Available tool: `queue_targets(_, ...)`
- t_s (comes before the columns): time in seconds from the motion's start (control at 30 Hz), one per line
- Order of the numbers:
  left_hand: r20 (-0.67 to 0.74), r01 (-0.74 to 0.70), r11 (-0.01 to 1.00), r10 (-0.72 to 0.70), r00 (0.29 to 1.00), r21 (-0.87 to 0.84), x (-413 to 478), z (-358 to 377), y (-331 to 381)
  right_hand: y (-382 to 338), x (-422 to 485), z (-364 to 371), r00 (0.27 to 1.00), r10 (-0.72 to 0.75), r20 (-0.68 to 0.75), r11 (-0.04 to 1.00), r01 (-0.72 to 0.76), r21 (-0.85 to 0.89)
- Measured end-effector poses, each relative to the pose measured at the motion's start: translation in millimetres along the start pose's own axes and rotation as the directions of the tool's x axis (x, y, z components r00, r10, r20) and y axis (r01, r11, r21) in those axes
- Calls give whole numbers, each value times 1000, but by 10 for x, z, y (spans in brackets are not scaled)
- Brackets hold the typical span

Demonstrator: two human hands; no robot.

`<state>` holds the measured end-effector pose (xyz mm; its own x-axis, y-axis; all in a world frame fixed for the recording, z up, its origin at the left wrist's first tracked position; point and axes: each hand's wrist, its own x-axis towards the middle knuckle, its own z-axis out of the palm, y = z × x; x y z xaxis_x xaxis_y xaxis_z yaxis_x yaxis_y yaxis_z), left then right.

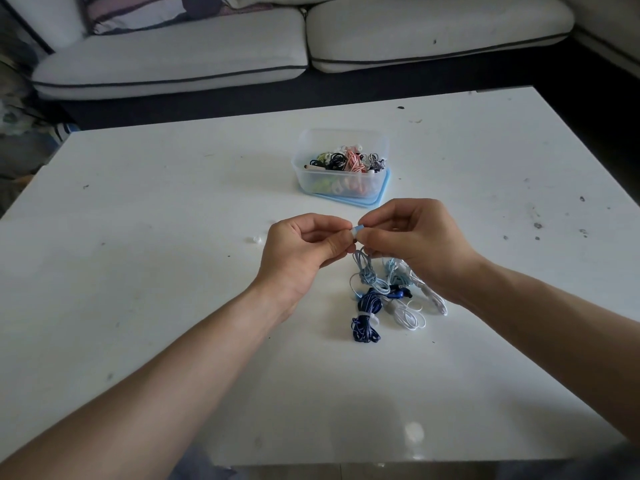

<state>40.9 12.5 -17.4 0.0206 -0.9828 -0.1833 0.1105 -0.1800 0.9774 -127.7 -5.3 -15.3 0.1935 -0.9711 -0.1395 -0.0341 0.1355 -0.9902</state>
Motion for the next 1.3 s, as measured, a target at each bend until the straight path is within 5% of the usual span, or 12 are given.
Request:
queue_targets(0.23,69,8,1000,-10,998,23,1,-38,89,-70,41,-116,971,87,224,985,-117,124)
queue_targets(0.57,81,-31,998,26,996,56,-11,-30,104,-39,64,-147,929,174,326,949,-247,198)
queue_targets(1.07,125,-337,871,313,941,358,-6,-52,108,-35,107,-132,943,183,279,934,-255,249)
queue_targets(1.3,66,-334,844,339,938,419,9,-63,16,-15,83,-104,957,170,234,952,-221,213)
